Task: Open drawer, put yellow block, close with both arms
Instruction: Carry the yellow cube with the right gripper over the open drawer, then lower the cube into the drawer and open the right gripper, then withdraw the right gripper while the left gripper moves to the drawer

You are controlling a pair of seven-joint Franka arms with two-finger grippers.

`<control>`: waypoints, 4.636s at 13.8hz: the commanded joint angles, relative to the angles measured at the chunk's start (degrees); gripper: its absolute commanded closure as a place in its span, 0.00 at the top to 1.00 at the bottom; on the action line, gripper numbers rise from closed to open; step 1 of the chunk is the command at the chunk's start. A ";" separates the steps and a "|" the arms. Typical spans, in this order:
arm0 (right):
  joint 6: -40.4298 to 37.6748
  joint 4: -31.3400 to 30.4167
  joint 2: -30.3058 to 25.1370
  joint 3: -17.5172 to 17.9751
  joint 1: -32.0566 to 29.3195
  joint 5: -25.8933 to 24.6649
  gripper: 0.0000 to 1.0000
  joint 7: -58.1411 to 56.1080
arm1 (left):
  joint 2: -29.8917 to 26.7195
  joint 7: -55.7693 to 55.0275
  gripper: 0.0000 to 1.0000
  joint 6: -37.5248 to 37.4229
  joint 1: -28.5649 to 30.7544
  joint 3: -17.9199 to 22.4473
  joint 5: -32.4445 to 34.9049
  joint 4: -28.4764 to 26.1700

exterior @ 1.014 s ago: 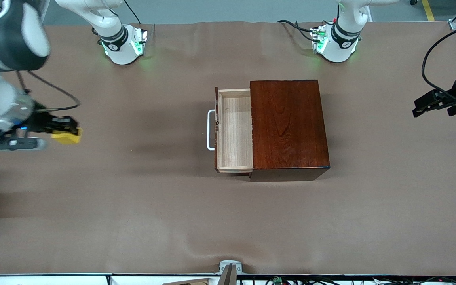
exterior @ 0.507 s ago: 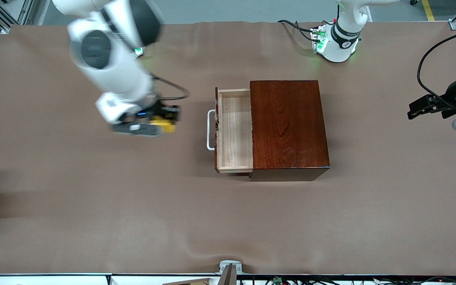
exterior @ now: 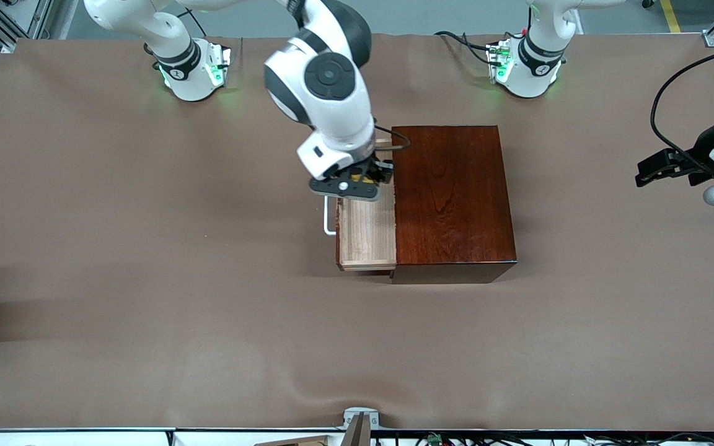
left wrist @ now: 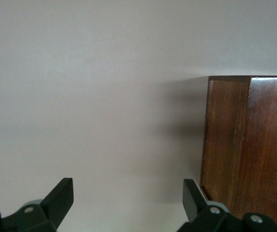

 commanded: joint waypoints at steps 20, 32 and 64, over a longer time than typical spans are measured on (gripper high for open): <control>7.53 2.35 8.29 -1.20 -2.31 -1.91 0.00 -4.93 | 0.25 0.59 1.00 -1.25 -1.15 -0.43 0.44 0.65; 7.71 2.35 8.99 -1.11 -2.31 -1.82 0.56 -4.77 | 0.43 0.59 1.00 -1.25 -1.06 -0.43 0.44 0.83; -20.15 -17.34 -33.28 -2.34 -43.87 -5.95 1.00 -52.66 | 7.19 -41.57 1.00 -0.99 -14.76 -14.67 1.85 4.86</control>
